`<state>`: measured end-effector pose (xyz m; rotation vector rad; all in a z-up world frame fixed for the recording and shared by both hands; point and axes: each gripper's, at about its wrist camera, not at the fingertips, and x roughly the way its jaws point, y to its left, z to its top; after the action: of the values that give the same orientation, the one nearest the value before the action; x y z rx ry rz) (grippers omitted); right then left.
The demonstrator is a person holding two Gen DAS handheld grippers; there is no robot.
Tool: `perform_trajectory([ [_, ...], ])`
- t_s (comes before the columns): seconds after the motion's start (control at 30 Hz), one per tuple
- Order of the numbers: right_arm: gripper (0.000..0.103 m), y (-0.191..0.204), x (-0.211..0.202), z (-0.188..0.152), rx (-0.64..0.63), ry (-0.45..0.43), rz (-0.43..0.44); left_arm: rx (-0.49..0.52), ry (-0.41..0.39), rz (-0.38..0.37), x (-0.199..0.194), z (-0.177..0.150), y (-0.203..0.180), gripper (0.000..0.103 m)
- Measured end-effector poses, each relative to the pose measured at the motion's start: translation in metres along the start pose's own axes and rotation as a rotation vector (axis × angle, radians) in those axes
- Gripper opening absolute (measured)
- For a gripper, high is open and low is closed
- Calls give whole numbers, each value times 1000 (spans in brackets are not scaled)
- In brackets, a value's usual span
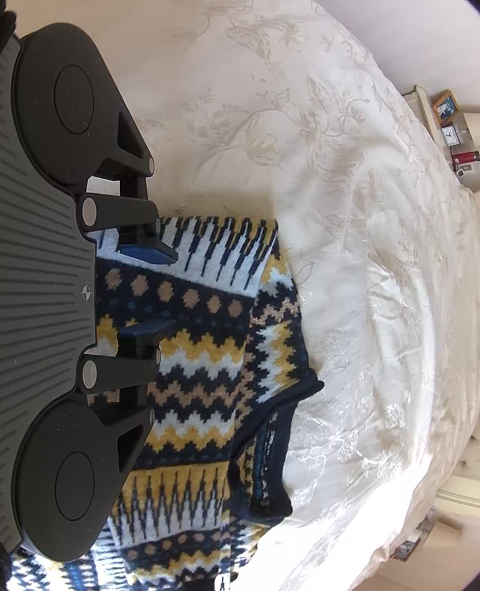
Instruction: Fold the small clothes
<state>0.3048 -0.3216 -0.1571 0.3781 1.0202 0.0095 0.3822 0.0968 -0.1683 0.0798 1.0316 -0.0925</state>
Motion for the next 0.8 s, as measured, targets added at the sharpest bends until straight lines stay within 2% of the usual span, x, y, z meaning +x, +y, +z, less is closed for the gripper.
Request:
perform_trajectory([
  [0.23, 22, -3, 23, -3, -23, 43, -61, 12, 72, 55, 37, 7, 11, 33],
  [0.3, 39, -7, 32, -5, -21, 69, -97, -8, 81, 41, 45, 6, 17, 36],
  [0.5, 42, -11, 43, -10, -27, 82, -119, -21, 66, 32, 49, 5, 22, 42],
  [0.57, 49, -10, 41, -9, -23, 79, -108, -9, 56, 31, 47, 3, 23, 46],
  [0.6, 59, -9, 39, -9, -17, 76, -89, -7, 54, 41, 46, 3, 24, 57],
  [0.63, 75, -8, 36, -10, -15, 74, -71, -16, 62, 49, 45, 2, 27, 73],
  [0.7, 92, -3, 28, -12, -29, 63, -66, -65, 89, -8, 41, -1, 38, 77],
  [0.8, 92, 2, 10, -21, -28, 44, -64, -107, 111, -68, 27, -14, 50, 77],
])
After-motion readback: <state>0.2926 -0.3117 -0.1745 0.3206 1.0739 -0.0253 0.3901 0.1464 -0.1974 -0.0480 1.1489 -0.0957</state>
